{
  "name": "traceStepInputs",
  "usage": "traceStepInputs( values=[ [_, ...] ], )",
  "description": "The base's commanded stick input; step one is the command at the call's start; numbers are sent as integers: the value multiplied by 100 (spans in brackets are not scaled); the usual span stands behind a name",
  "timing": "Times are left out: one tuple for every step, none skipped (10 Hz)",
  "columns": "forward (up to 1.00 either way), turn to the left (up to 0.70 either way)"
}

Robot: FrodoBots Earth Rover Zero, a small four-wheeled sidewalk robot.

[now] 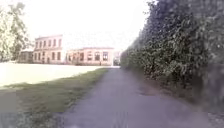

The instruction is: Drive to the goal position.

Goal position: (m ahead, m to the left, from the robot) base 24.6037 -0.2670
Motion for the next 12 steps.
traceStepInputs(
  values=[
    [85,0],
    [85,0],
    [85,0],
    [85,0],
    [85,0],
    [85,0],
    [85,0],
    [85,0],
    [85,0],
    [85,0],
    [85,-19],
    [85,-34]
  ],
)
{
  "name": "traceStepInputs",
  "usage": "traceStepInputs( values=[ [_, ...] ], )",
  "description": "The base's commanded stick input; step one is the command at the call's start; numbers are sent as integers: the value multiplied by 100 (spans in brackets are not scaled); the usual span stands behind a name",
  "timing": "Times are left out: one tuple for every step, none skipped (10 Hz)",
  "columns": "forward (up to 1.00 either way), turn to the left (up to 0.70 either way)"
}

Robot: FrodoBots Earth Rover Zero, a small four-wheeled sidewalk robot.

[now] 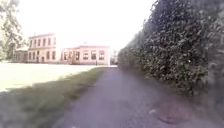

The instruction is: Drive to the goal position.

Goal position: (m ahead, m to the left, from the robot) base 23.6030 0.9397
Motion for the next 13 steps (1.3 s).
traceStepInputs(
  values=[
    [85,-13],
    [85,0],
    [85,0],
    [85,0],
    [85,0],
    [85,0],
    [85,0],
    [85,0],
    [85,0],
    [85,0],
    [85,0],
    [85,0],
    [85,0]
  ],
)
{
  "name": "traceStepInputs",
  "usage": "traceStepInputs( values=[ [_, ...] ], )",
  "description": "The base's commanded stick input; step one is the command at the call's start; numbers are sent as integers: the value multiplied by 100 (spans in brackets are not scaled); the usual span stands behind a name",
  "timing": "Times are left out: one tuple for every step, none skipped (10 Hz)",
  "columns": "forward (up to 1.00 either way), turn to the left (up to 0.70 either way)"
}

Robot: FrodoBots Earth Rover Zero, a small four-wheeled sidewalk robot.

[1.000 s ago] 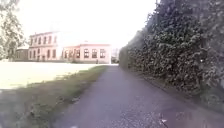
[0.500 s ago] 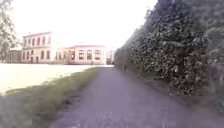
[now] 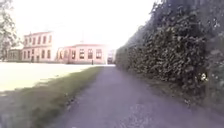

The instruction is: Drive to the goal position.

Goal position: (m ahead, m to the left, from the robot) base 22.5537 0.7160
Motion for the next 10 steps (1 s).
traceStepInputs(
  values=[
    [85,0],
    [85,0],
    [85,0],
    [85,0],
    [85,0],
    [85,0],
    [85,0],
    [85,0],
    [85,0],
    [85,0]
  ],
)
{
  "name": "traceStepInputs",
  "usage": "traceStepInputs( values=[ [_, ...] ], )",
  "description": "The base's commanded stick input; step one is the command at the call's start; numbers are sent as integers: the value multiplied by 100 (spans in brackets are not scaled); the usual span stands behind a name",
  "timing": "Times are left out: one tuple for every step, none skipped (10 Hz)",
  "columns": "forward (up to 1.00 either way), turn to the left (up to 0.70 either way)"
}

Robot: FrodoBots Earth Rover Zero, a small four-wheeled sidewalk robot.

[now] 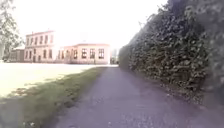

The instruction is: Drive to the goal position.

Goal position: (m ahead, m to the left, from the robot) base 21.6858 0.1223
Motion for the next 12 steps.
traceStepInputs(
  values=[
    [85,-34],
    [85,-34],
    [85,-34],
    [85,-19],
    [85,0],
    [85,0],
    [85,0],
    [85,0],
    [85,0],
    [85,0],
    [85,0],
    [85,-34]
  ],
)
